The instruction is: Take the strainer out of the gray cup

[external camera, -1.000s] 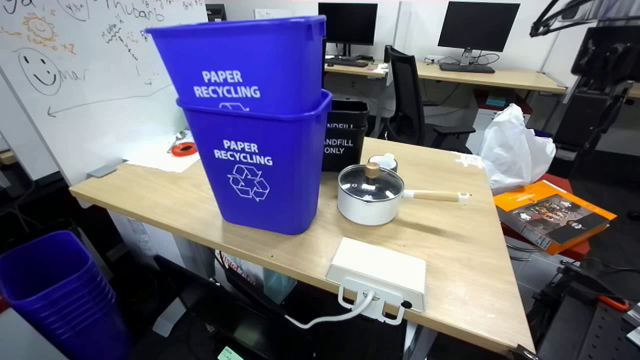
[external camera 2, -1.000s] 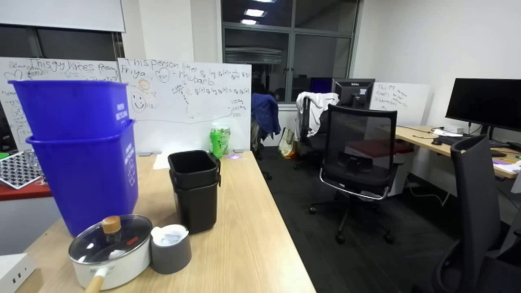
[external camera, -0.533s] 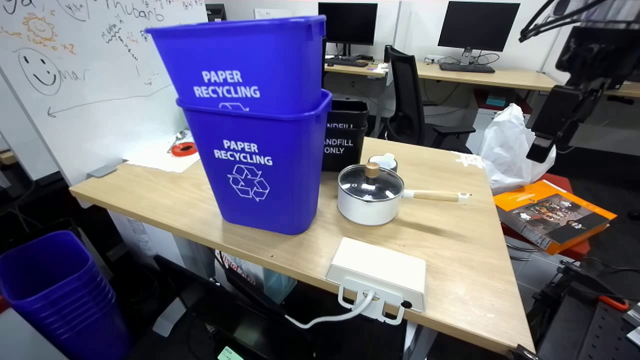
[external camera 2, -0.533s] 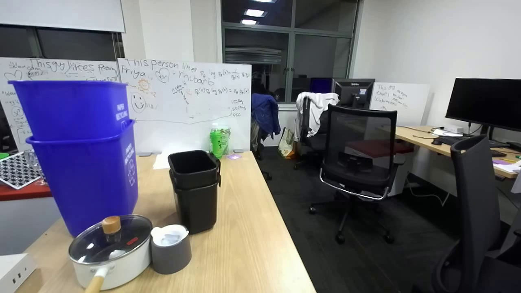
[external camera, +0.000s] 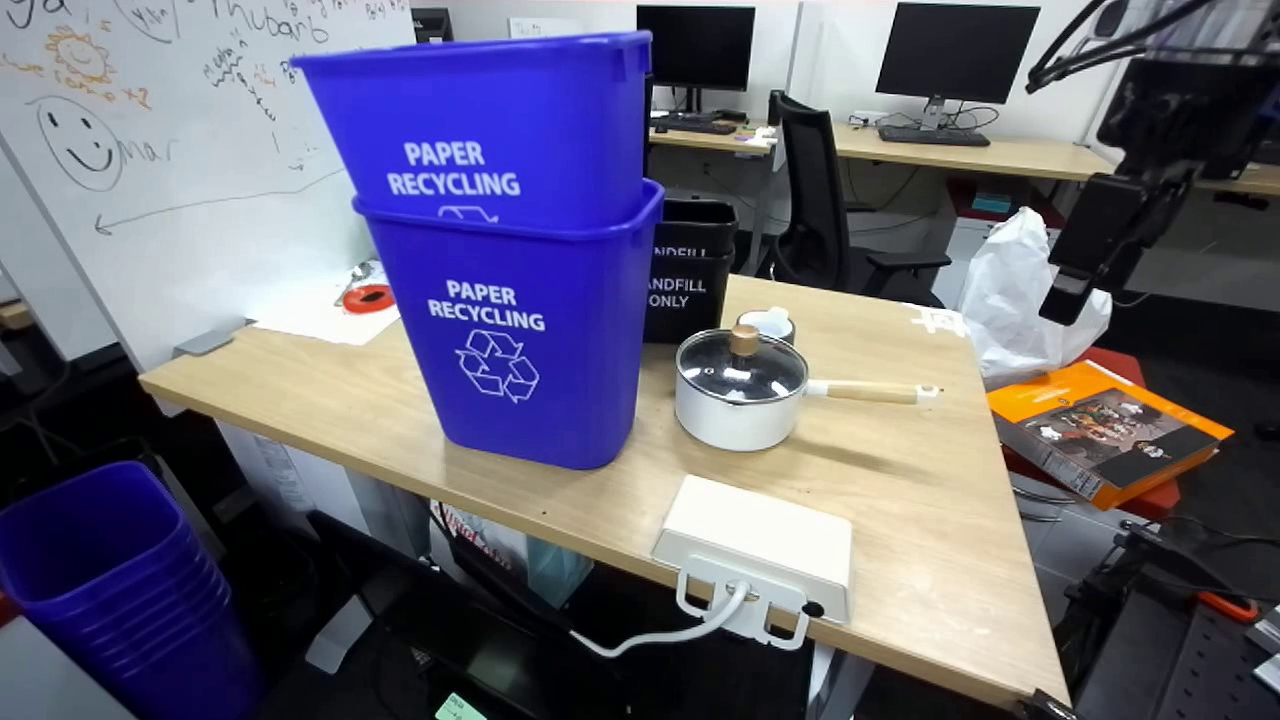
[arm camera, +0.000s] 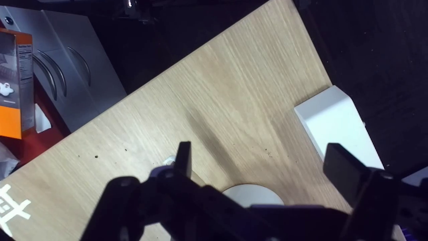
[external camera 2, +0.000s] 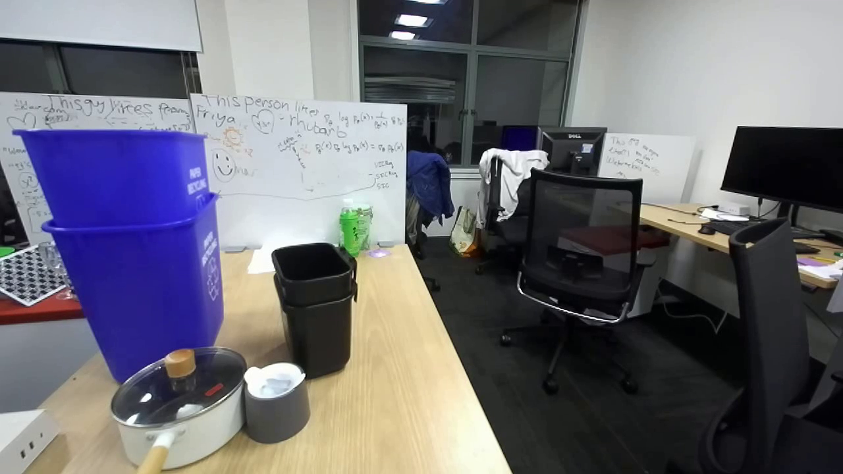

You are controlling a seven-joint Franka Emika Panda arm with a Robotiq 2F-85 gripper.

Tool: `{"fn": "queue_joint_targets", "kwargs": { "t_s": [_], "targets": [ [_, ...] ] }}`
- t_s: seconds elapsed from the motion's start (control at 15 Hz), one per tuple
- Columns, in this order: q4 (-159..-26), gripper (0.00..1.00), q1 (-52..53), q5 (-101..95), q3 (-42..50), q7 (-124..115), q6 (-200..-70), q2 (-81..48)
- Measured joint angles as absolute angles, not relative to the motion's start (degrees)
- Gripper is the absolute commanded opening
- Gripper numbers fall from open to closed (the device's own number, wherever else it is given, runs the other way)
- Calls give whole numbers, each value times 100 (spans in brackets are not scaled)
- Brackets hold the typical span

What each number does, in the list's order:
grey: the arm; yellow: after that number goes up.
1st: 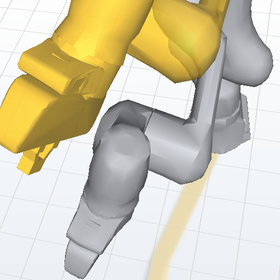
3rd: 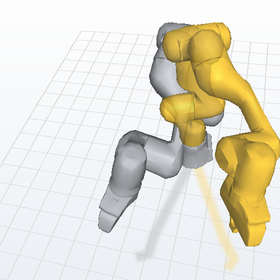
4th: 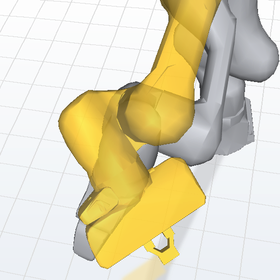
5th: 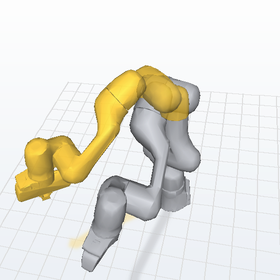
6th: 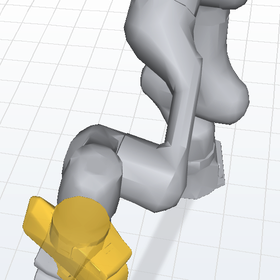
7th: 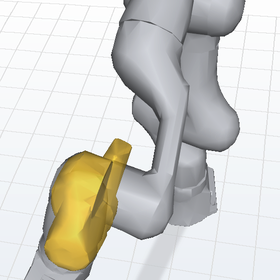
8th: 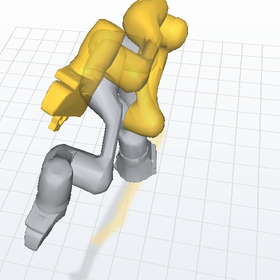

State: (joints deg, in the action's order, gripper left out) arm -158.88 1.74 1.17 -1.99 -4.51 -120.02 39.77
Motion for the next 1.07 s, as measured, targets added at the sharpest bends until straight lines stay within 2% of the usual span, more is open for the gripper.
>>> {"fn": "queue_joint_targets", "kwargs": {
  "t_s": [0.4, 1.07],
  "targets": [
    [-15897, 100, 237, 117, -292, -454, -12624, 3727],
    [-15393, 100, -28, -661, -261, -449, -14860, 1712]
  ]
}}
